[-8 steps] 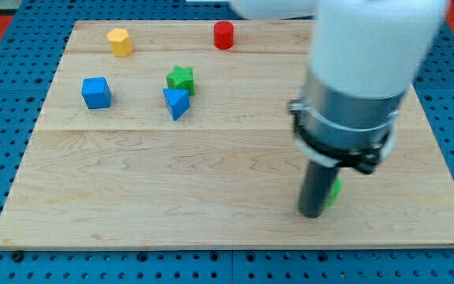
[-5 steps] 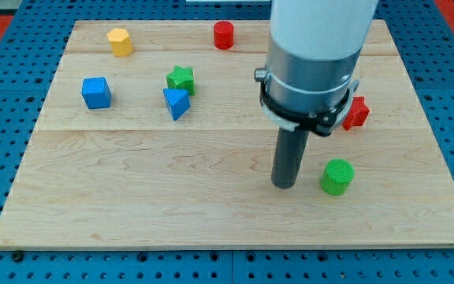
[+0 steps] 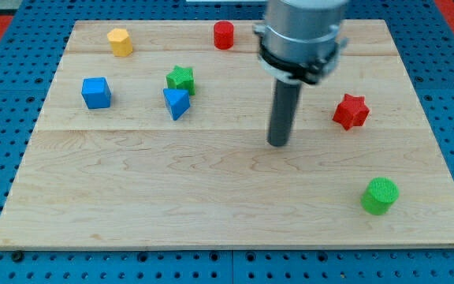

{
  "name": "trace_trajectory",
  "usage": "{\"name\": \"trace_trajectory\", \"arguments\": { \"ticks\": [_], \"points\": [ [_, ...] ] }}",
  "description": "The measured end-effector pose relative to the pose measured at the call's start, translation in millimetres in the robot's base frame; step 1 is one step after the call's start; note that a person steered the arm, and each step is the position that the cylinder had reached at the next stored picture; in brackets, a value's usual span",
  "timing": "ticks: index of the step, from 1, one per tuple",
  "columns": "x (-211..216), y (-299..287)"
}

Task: Place the green star horizontally at the left side of the green circle

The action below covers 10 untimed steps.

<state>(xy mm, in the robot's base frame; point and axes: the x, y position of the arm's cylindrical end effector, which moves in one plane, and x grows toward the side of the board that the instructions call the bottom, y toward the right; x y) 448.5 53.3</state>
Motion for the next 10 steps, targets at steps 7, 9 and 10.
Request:
{"name": "trace_trajectory", "arguments": {
  "ticks": [7,9,10],
  "points": [
    [-38,-189],
    [-2,-214],
    [26,-173]
  ]
}}
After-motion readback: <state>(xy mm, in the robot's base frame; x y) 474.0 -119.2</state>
